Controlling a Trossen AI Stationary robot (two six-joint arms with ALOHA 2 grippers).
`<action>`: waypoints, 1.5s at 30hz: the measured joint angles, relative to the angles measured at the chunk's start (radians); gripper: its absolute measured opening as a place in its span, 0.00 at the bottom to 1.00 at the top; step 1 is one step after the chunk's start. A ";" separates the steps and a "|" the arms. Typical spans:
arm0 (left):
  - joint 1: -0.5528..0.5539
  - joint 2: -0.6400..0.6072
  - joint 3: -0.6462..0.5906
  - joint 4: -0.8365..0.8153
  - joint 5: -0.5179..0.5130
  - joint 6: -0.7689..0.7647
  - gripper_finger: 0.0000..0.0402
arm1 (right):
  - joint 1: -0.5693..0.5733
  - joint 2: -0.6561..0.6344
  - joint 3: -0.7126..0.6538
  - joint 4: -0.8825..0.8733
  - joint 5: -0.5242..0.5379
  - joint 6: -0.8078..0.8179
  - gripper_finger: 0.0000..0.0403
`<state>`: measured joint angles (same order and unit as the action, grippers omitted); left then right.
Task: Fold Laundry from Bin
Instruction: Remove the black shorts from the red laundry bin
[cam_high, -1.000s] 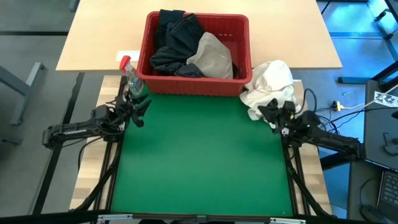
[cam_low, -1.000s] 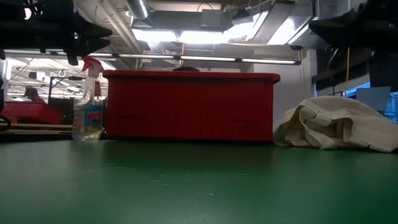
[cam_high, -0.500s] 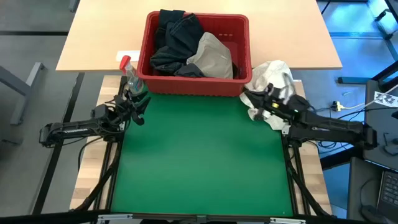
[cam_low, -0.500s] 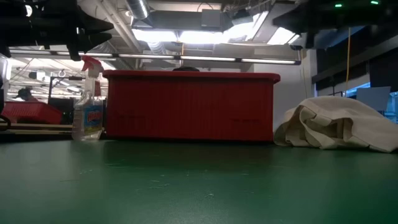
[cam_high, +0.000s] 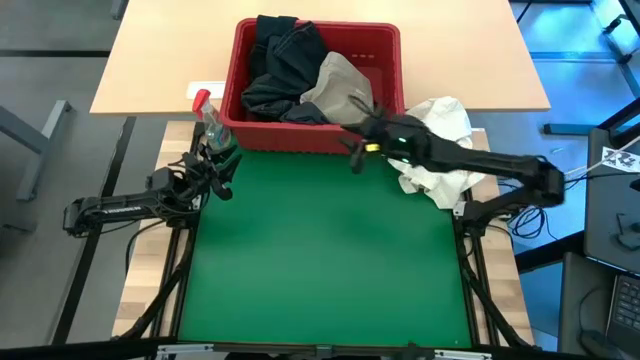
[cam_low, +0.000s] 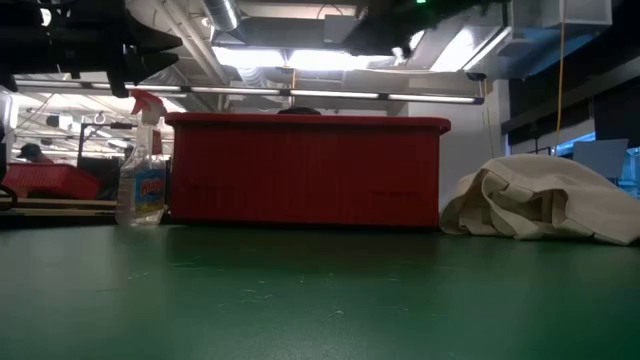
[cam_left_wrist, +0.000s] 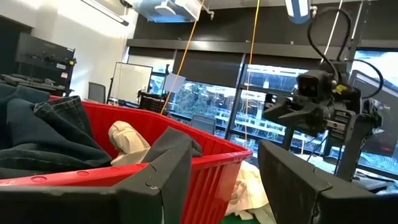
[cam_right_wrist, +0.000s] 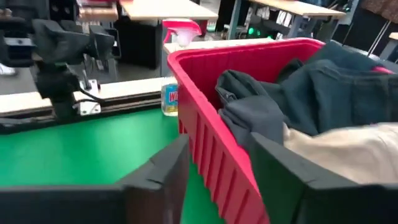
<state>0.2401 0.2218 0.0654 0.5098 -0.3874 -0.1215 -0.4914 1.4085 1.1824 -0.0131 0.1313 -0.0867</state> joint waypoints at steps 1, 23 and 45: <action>0.000 0.000 0.000 0.000 0.000 0.000 0.45 | 0.000 0.039 0.041 -0.009 0.000 -0.008 0.46; 0.000 0.000 0.000 -0.004 -0.002 -0.003 0.45 | -0.147 0.543 0.577 -0.315 0.097 -0.123 0.49; 0.000 0.000 0.000 0.000 -0.017 -0.052 0.45 | -0.129 0.544 0.710 -0.356 -0.052 -0.225 0.06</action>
<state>0.2398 0.2218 0.0654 0.5102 -0.4046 -0.1731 -0.6203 1.9523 1.8928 -0.3693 0.0789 -0.3113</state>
